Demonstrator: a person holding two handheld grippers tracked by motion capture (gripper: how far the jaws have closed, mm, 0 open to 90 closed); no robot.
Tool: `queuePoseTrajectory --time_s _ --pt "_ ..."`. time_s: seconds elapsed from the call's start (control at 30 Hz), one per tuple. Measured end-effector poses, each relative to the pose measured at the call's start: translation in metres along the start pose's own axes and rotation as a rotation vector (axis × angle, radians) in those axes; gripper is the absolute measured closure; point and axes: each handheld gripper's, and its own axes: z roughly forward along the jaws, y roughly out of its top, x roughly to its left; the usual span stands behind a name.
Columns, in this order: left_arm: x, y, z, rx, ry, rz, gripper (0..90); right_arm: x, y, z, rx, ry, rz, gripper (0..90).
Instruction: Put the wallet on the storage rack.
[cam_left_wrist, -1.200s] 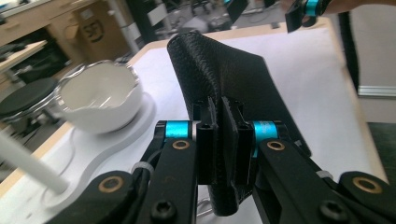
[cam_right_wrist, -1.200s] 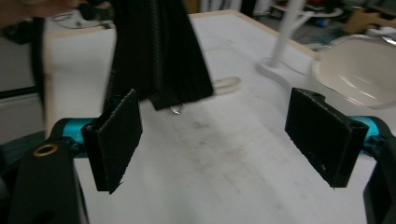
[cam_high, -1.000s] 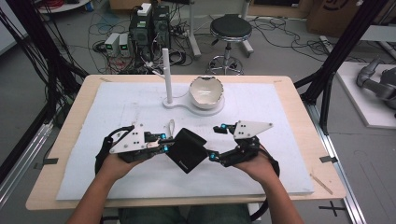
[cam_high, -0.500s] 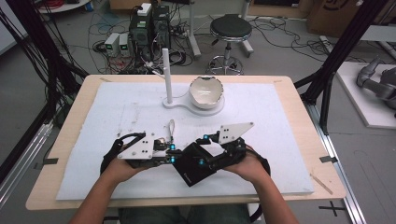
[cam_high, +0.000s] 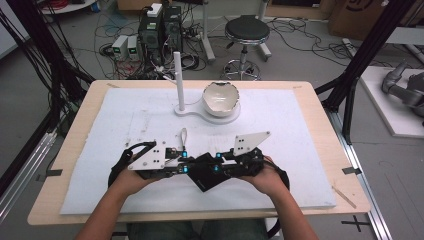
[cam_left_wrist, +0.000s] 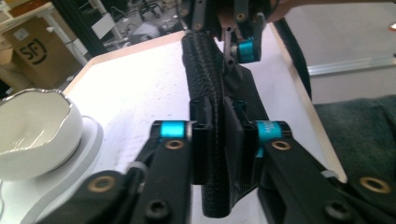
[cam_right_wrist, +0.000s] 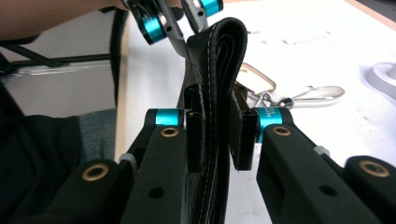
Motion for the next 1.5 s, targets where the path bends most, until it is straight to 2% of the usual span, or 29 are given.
queuePoseTrajectory --time_s 0.03,0.07,0.1,0.13,0.17,0.2,0.23,0.27,0.3,0.33,0.37,0.43,0.5,0.57,0.6,0.67,0.77,0.83,1.07,1.13,1.2,1.23,1.33,1.5 --pt "0.002 -0.001 -0.001 0.004 0.000 -0.019 65.4 -0.001 0.000 0.001 0.031 -0.048 0.014 80.8" --pt "0.003 -0.002 -0.002 0.012 0.016 -0.033 65.4 -0.001 0.000 0.001 0.031 -0.048 0.014 80.8" --pt "0.009 -0.006 -0.008 0.016 0.063 -0.072 51.2 -0.003 -0.001 -0.001 0.036 -0.099 0.017 80.8" --pt "0.009 -0.006 -0.008 0.016 0.063 -0.072 48.4 -0.003 -0.001 -0.003 0.028 -0.115 0.018 80.8" --pt "0.012 -0.009 -0.014 0.009 0.094 -0.093 44.1 -0.004 0.000 -0.007 0.010 -0.141 0.023 80.8" --pt "0.014 -0.011 -0.018 0.001 0.121 -0.119 44.1 -0.004 0.000 -0.007 0.010 -0.141 0.023 80.8" --pt "0.016 -0.013 -0.023 -0.003 0.150 -0.144 36.1 -0.006 0.001 -0.013 -0.018 -0.182 0.022 80.8" --pt "0.020 -0.017 -0.032 -0.017 0.192 -0.174 34.9 -0.007 0.002 -0.016 -0.032 -0.203 0.022 80.8" --pt "0.020 -0.017 -0.032 -0.017 0.192 -0.174 34.6 -0.009 0.002 -0.019 -0.049 -0.218 0.026 80.7" --pt "0.021 -0.019 -0.037 -0.026 0.215 -0.188 34.6 -0.009 0.002 -0.019 -0.049 -0.218 0.026 80.7" --pt "0.023 -0.021 -0.042 -0.030 0.236 -0.197 31.4 -0.013 0.003 -0.024 -0.089 -0.250 0.026 80.8" --pt "0.025 -0.024 -0.052 -0.038 0.267 -0.220 30.9 -0.019 0.004 -0.027 -0.119 -0.278 0.029 80.7" --pt "0.027 -0.028 -0.061 -0.043 0.300 -0.238 30.0 -0.022 0.005 -0.028 -0.127 -0.289 0.031 80.7" --pt "0.029 -0.032 -0.070 -0.053 0.331 -0.261 27.3 -0.038 0.008 -0.030 -0.172 -0.323 0.048 80.7" --pt "0.030 -0.034 -0.074 -0.061 0.346 -0.267 27.3 -0.038 0.008 -0.030 -0.172 -0.323 0.048 80.7" --pt "0.033 -0.038 -0.084 -0.068 0.379 -0.287 26.9 -0.048 0.011 -0.030 -0.188 -0.359 0.068 80.7" --pt "0.036 -0.042 -0.095 -0.087 0.427 -0.313 24.6 -0.072 0.016 -0.033 -0.204 -0.422 0.108 80.7" --pt "0.036 -0.044 -0.100 -0.090 0.439 -0.318 24.5 -0.075 0.017 -0.033 -0.211 -0.431 0.112 80.7" --pt "0.036 -0.052 -0.113 -0.092 0.487 -0.339 24.4 -0.108 0.036 -0.034 -0.209 -0.486 0.122 80.6" --pt "0.037 -0.053 -0.116 -0.091 0.500 -0.348 24.4 -0.111 0.037 -0.033 -0.206 -0.492 0.123 80.6" --pt "0.037 -0.054 -0.117 -0.098 0.502 -0.354 24.4 -0.123 0.039 -0.031 -0.206 -0.516 0.136 80.6" --pt "0.037 -0.055 -0.117 -0.098 0.503 -0.355 24.4 -0.123 0.039 -0.031 -0.206 -0.516 0.136 80.6" --pt "0.037 -0.055 -0.116 -0.093 0.501 -0.355 24.4 -0.137 0.039 -0.027 -0.197 -0.532 0.144 80.6" --pt "0.038 -0.058 -0.115 -0.092 0.499 -0.360 24.4 -0.159 0.038 -0.022 -0.220 -0.561 0.160 80.6"
